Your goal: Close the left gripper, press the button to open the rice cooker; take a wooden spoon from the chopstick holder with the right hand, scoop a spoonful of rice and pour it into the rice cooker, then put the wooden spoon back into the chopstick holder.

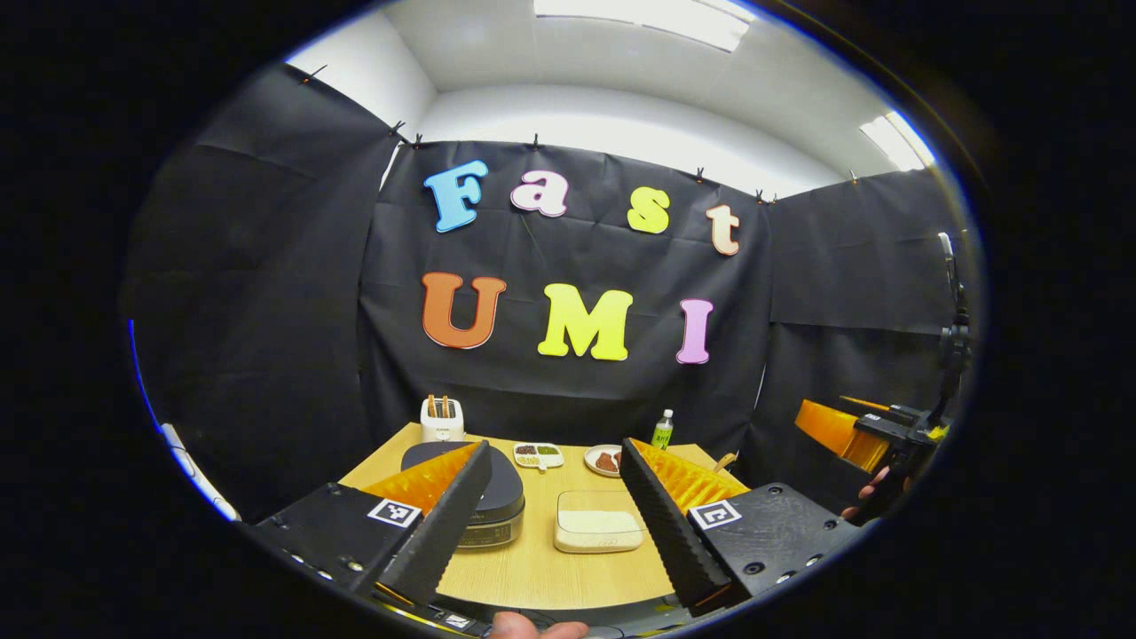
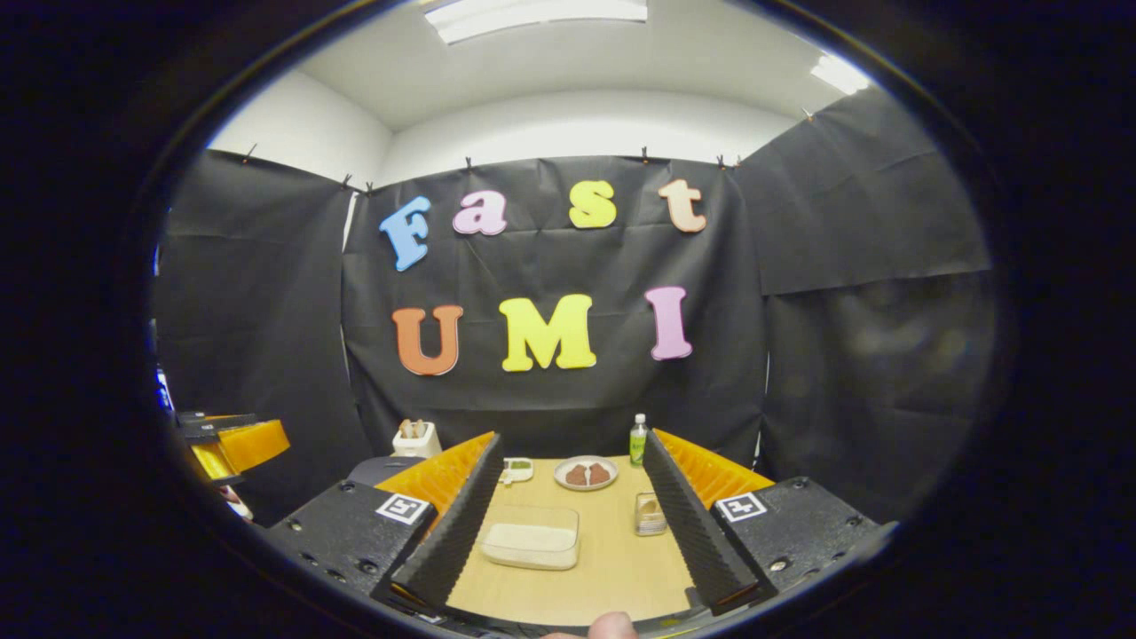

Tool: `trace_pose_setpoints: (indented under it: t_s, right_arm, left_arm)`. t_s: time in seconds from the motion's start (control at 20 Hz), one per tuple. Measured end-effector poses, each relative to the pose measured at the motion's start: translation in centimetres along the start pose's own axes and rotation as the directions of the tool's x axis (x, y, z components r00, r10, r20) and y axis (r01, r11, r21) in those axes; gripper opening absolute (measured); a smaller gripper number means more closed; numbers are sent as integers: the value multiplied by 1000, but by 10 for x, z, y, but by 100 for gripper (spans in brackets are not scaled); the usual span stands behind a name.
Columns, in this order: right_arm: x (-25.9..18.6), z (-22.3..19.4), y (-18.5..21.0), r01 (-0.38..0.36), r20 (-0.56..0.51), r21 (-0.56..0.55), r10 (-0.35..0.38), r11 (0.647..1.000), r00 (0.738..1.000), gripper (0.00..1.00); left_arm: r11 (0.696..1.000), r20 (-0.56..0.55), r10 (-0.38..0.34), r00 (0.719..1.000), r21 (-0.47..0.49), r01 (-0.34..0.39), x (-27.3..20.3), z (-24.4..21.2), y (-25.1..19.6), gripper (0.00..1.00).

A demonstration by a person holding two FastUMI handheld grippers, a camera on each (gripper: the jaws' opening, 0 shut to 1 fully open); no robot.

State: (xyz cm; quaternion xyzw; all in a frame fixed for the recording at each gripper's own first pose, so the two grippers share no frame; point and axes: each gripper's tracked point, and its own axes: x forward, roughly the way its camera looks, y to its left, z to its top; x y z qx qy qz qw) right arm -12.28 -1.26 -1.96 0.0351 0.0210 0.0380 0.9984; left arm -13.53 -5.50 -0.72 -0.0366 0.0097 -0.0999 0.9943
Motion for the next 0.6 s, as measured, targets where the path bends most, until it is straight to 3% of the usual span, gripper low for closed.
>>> trace_pose_setpoints:
  t_s: [0.55, 0.6]
  right_arm:
    - [-13, 0, -3, 31, 20, -35, -31, 999, 999, 99]
    - [-14, -1, -3, 33, 21, -40, -32, 999, 999, 100]
  left_arm:
    - [998, 45, 35, 998, 49, -38, -8, 8, 13, 95]
    - [998, 46, 44, 998, 52, -47, -9, 7, 16, 84]
